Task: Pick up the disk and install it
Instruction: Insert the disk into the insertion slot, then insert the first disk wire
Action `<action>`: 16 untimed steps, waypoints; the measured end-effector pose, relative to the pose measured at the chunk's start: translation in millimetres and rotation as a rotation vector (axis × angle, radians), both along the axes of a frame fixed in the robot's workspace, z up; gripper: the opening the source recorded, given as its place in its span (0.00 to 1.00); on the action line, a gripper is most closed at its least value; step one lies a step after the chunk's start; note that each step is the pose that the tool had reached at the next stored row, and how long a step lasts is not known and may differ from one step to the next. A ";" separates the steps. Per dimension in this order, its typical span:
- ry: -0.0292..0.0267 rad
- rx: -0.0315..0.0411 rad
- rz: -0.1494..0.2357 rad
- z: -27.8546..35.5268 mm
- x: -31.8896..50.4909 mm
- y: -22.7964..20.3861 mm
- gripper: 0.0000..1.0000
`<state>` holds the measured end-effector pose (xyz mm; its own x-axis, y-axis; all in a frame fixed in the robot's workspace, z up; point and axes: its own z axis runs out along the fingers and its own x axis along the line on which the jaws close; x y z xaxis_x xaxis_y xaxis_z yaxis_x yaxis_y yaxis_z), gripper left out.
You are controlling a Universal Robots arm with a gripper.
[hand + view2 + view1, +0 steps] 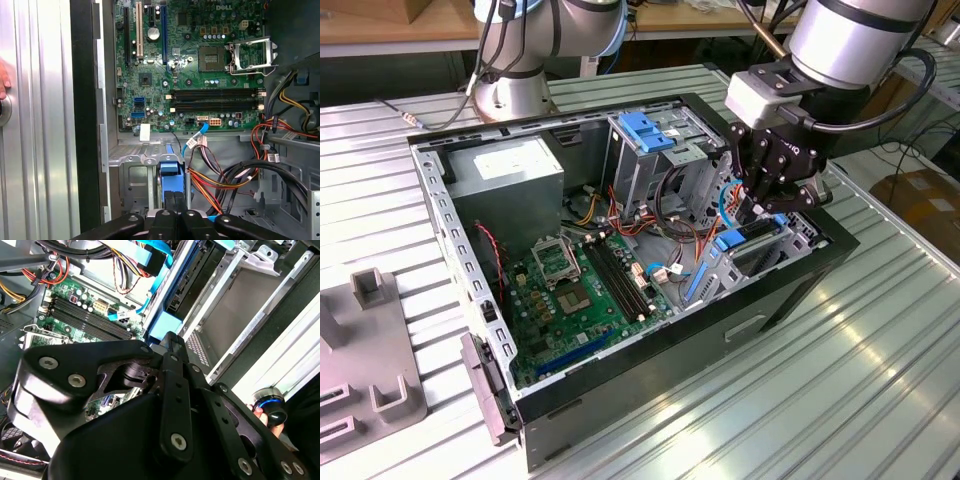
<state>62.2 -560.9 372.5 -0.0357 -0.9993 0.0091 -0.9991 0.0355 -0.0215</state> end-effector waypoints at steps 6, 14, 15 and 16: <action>0.0000 -0.0024 0.000 -1.3 17.8 0.0 0.10; -0.0001 -0.0070 0.072 -2.1 50.3 -0.1 0.10; 0.0000 -0.0071 0.076 -2.1 52.1 0.0 0.10; 0.0001 -0.0071 0.081 -2.1 53.2 0.0 0.10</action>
